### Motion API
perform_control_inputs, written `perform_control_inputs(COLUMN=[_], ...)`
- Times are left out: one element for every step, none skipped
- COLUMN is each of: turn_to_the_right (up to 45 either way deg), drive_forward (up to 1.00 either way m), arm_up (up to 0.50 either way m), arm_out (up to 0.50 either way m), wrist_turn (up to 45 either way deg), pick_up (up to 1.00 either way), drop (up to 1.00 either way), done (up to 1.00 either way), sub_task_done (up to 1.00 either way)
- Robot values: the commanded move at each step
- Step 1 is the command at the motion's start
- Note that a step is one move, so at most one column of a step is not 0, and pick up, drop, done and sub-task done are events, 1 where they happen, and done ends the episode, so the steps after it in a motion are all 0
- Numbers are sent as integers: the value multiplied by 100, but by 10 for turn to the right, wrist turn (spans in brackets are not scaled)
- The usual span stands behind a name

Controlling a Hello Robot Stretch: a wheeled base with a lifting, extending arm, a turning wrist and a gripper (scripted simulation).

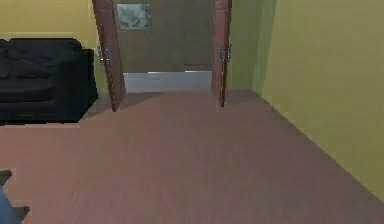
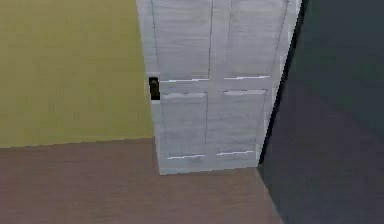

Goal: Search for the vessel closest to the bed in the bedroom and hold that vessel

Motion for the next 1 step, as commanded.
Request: perform_control_inputs(turn_to_the_right=[0], drive_forward=[100], arm_up=[0], arm_out=[0], wrist_turn=[0], pick_up=[0], drop=[0], done=[0], sub_task_done=[0])
